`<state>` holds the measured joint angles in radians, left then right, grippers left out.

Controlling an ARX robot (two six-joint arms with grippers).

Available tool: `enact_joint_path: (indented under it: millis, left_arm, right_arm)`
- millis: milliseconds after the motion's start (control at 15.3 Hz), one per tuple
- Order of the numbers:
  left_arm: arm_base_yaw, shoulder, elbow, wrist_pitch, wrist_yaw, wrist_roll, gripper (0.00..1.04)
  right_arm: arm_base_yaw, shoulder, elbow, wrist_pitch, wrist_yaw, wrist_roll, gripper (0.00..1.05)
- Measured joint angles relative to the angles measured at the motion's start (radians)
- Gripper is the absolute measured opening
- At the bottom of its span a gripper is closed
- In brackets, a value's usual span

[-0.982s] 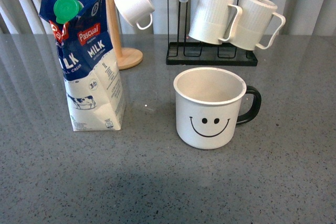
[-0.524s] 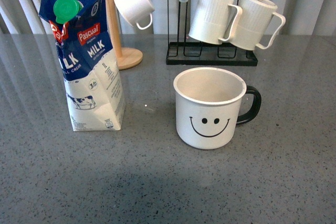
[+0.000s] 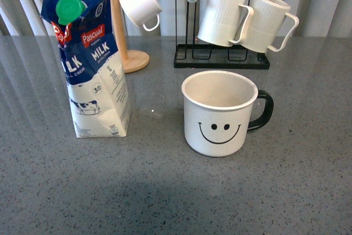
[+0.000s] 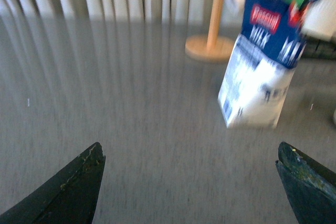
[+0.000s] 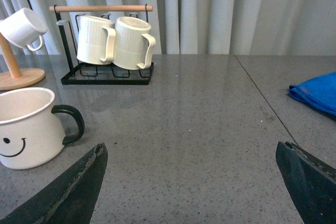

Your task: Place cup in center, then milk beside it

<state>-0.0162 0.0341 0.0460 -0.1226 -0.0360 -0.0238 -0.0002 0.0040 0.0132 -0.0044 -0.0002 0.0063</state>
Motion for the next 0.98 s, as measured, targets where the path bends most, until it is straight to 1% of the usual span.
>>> enact_joint_path:
  millis: [65,196,327,458,524,589,655,785,982]
  left_arm:
    - [-0.044,0.106,0.060,-0.103,-0.059,-0.010,0.98]
    - [-0.112,0.134,0.102,-0.069,-0.091,-0.024,0.98]
    - [-0.169,0.282,0.181,0.110,-0.097,-0.040,0.98]
    - [-0.210,0.563,0.244,0.344,-0.080,-0.065,0.98]
    - [-0.228,0.702,0.301,0.442,-0.072,-0.083,0.98]
    - [-0.257,0.886,0.401,0.528,-0.066,-0.108,0.98]
    - [-0.272,0.994,0.457,0.544,-0.057,-0.127,0.98]
    - [-0.297,1.183,0.553,0.554,-0.080,-0.141,0.98]
    - [-0.309,1.341,0.644,0.553,-0.156,-0.153,0.98]
  right_arm:
    - [0.000,0.000,0.000,0.000,0.000,0.000,0.98]
    - [0.000,0.000,0.000,0.000,0.000,0.000,0.98]
    - [0.000,0.000,0.000,0.000,0.000,0.000,0.98]
    - [0.000,0.000,0.000,0.000,0.000,0.000,0.98]
    - [0.000,0.000,0.000,0.000,0.000,0.000,0.98]
    - [0.000,0.000,0.000,0.000,0.000,0.000,0.98]
    - [0.000,0.000,0.000,0.000,0.000,0.000,0.98]
    - [0.000,0.000,0.000,0.000,0.000,0.000,0.98]
    - [0.000,0.000,0.000,0.000,0.000,0.000,0.98]
